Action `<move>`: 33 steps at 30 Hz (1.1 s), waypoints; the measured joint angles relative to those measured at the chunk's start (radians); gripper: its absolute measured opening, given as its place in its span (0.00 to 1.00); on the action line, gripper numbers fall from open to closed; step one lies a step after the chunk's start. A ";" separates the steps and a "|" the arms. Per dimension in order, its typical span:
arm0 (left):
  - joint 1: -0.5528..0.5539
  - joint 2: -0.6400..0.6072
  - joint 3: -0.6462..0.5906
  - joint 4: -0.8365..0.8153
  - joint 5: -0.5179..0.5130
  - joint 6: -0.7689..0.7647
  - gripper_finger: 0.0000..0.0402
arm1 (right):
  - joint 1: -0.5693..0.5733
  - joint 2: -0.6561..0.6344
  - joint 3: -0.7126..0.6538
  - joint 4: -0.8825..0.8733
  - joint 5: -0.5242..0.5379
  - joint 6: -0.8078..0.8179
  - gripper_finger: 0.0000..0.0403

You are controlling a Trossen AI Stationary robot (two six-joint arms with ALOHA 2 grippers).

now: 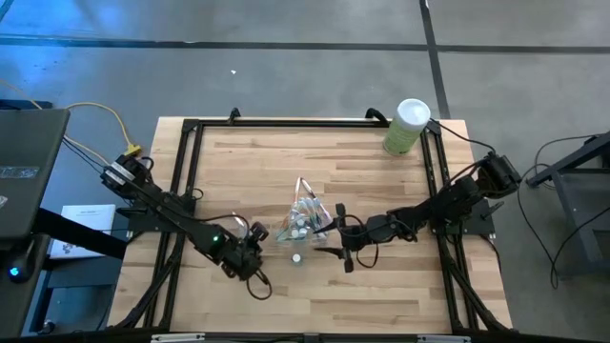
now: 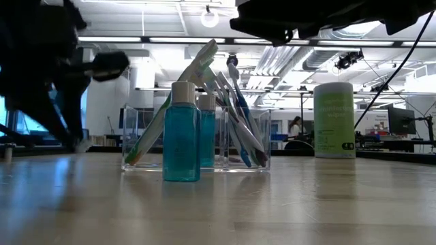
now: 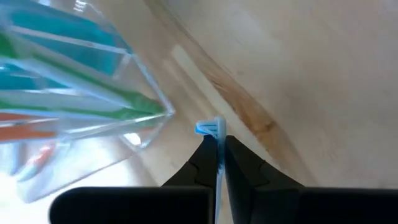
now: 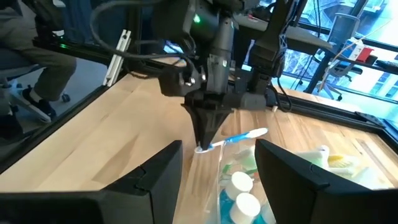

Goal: Pick & Place toothbrushing station
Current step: Put the blue toothbrush into the transparent organizer

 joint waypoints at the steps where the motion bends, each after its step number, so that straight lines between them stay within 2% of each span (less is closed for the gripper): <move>1: -0.003 -0.006 0.012 -0.020 -0.018 0.000 0.01 | 0.000 0.000 0.000 0.000 0.000 0.000 0.48; 7: -0.020 -0.077 0.042 -0.055 -0.043 -0.054 0.01 | 0.000 0.000 0.000 -0.003 0.001 -0.001 0.48; 11: -0.044 -0.143 0.042 -0.035 -0.102 -0.075 0.01 | 0.006 0.000 0.000 -0.005 0.002 -0.004 0.48; 14: -0.067 -0.205 0.042 0.020 -0.181 -0.082 0.01 | 0.011 0.000 0.000 -0.005 0.005 -0.018 0.48; 20: -0.114 -0.332 0.043 0.232 -0.470 -0.097 0.01 | 0.018 0.000 0.000 0.014 0.008 -0.081 0.48; 22: -0.122 -0.359 0.043 0.316 -0.525 -0.107 0.01 | 0.018 0.000 0.000 0.038 0.015 -0.084 0.48; 26: -0.092 -0.359 0.037 0.538 -0.538 -0.077 0.01 | 0.017 0.000 0.000 0.122 0.069 -0.143 0.48; 33: 0.010 -0.240 0.029 0.993 -0.419 0.023 0.01 | 0.017 0.000 0.000 0.318 0.094 -0.211 0.48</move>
